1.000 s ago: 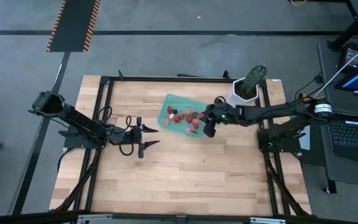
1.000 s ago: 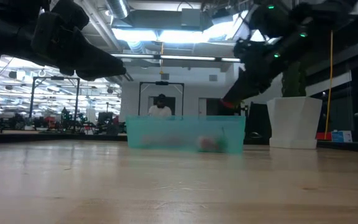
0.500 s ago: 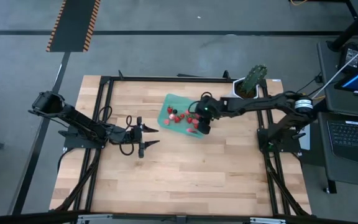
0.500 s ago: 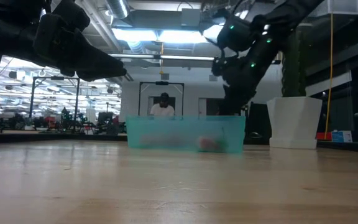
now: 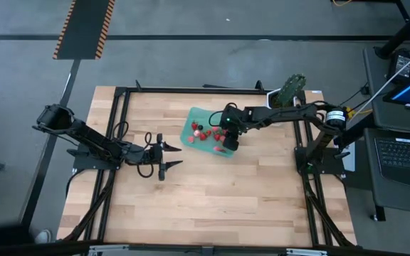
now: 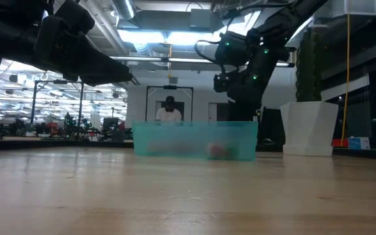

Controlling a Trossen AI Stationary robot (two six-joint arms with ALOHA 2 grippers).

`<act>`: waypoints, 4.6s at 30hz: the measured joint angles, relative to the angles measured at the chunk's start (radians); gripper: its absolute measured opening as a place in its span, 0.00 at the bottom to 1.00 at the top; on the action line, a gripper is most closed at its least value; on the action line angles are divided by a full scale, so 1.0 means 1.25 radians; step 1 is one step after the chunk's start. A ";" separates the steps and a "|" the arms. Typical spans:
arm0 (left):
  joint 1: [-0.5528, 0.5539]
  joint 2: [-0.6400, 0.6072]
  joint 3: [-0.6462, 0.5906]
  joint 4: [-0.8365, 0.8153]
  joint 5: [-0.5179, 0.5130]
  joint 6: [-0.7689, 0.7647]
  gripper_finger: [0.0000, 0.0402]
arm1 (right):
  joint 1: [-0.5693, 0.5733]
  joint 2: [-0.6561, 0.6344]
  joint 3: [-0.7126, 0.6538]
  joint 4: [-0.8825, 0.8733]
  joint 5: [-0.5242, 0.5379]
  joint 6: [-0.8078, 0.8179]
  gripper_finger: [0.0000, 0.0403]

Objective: Pick and placing Produce into tupperware
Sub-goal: Put the red strawberry into the light blue bin, then return to Home Position

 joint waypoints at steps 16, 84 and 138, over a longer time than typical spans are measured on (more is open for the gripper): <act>0.000 0.000 0.000 0.000 0.000 0.001 0.54 | -0.001 0.001 0.000 -0.005 -0.019 0.019 0.49; -0.082 -0.907 -0.113 -0.673 0.161 0.042 0.54 | 0.512 -1.324 -0.568 0.081 0.179 0.062 0.44; 0.239 -0.905 -0.152 -0.649 0.208 0.080 0.54 | 0.397 -1.363 -0.844 0.406 0.380 -0.087 0.44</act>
